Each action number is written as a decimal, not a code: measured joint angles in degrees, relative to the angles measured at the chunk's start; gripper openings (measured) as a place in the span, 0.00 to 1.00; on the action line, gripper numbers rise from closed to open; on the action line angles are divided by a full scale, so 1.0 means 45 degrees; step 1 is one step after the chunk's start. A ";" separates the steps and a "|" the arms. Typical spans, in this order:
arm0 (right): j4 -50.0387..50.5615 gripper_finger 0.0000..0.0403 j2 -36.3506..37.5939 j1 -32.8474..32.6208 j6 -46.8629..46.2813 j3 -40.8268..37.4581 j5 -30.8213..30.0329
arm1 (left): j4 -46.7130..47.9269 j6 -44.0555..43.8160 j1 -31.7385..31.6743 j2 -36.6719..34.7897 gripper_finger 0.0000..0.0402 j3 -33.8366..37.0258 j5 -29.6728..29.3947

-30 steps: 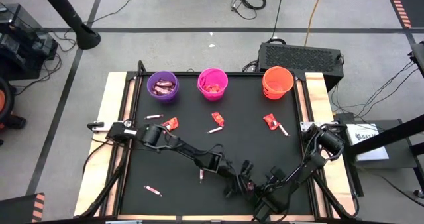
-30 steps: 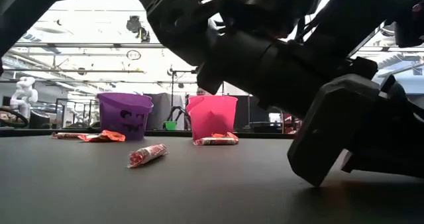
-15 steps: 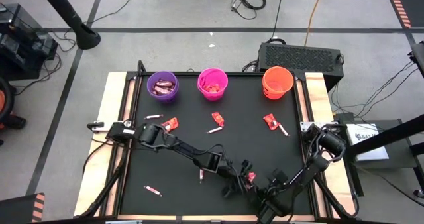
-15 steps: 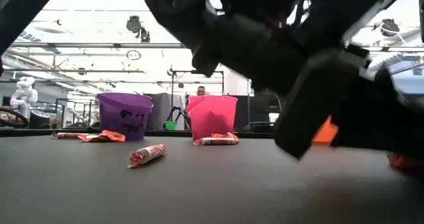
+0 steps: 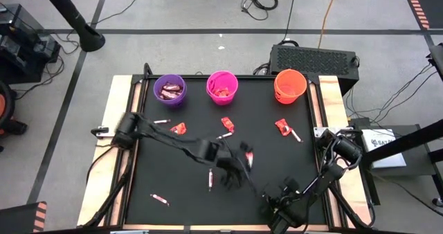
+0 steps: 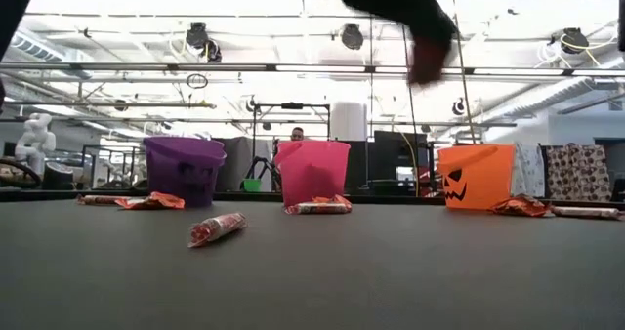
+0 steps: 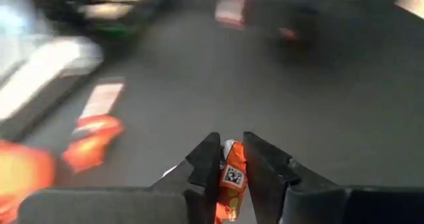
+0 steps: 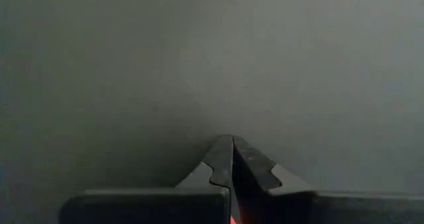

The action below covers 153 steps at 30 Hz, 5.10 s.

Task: Sort candy by brand, put in halloween buckets
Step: Put the red chocolate bar into the pink bucket

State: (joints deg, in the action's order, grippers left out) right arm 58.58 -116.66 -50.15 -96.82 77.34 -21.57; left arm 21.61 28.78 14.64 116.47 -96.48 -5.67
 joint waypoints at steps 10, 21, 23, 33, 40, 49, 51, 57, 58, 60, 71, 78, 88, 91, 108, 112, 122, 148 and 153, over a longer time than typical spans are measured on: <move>-0.0254 0.00 0.0000 -0.0004 0.1638 0.0001 -0.2954 | 0.2311 -0.3228 -0.5275 -0.4212 0.17 -0.0026 -0.1188; -0.0021 0.00 0.0000 0.0214 0.3263 0.0004 -0.5156 | 0.2212 -0.5665 -1.0560 -0.3356 0.17 0.0554 0.3118; 0.0025 0.00 0.0000 0.0219 0.3469 0.0005 -0.5147 | 0.2216 -0.5662 -1.0808 -0.3019 0.17 0.0705 0.3472; 0.0065 0.00 0.0000 0.0087 0.4050 0.0000 -0.5138 | 0.1890 -0.5996 -1.0527 -0.1942 0.17 0.0712 0.4561; -0.0098 0.00 0.0000 0.0015 0.4012 0.0000 -0.5142 | 0.1343 -0.5989 -1.0073 -0.1529 0.20 0.0707 0.3657; 0.0034 0.00 0.0005 -0.0049 0.3291 0.0003 -0.5142 | 0.1422 -0.6368 -0.9974 -0.2053 0.43 0.0527 0.3196; -0.0023 0.00 0.0005 -0.0053 0.3284 0.0000 -0.5137 | 0.1877 -0.6638 -0.9959 -0.2153 0.47 0.0445 0.3204; -0.0177 0.00 0.0005 -0.0087 0.3283 0.0000 -0.5142 | 0.4069 -0.6239 -0.9548 -0.2916 0.50 0.0053 0.3812; -0.0199 0.00 0.0005 -0.0097 0.3283 0.0000 -0.5141 | 0.4596 -0.5960 -0.9322 -0.3047 0.50 0.0051 0.3819; -0.0316 0.00 0.0005 -0.0097 0.3283 0.0001 -0.5146 | 0.5560 -0.5266 -0.8705 -0.3243 0.50 0.0056 0.3877; -0.0643 0.00 0.0010 -0.0073 0.3309 0.0000 -0.5200 | 0.7265 -0.2180 -0.4779 -0.3407 0.50 0.0071 0.3412; -0.0643 0.00 0.0010 0.0007 0.3340 0.0000 -0.5263 | 0.8055 0.1240 -0.3668 -0.2599 0.50 0.0074 0.1258; -0.0674 0.00 0.0015 0.0063 0.3659 0.0000 -0.5260 | 0.7663 0.4963 -0.3696 0.0123 0.50 0.0084 -0.0897; -0.0669 0.00 0.0015 0.0068 0.3667 0.0000 -0.5263 | 0.6825 0.6108 -0.3842 0.0845 0.50 0.0061 -0.1719; -0.0544 0.00 -0.0865 0.0063 0.4061 0.0000 -0.4801 | 0.4994 0.6756 -0.5029 0.1951 0.50 0.0082 -0.0615; -0.0530 0.00 -0.0865 0.0063 0.4061 0.0000 -0.4824 | 0.4834 0.6759 -0.5073 0.2105 0.50 0.0076 -0.0134; -0.0542 0.00 -0.0874 0.0130 0.4057 0.0000 -0.4866 | 0.4296 0.6725 -0.5061 0.2339 0.46 0.0066 -0.0088; -0.0629 0.00 -0.0884 0.0466 0.4148 0.0005 -0.4903 | 0.5878 0.4595 -0.4392 0.1174 0.03 -0.1705 -0.0174; -0.0738 0.00 -0.0884 0.0567 0.4143 0.0000 -0.4871 | 0.6417 0.3575 -0.4948 0.0029 0.03 -0.1726 -0.0859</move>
State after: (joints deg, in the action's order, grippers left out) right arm 55.26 -120.64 -47.60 -78.17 77.34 -43.49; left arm 50.49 44.87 -7.62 116.60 -104.25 -9.53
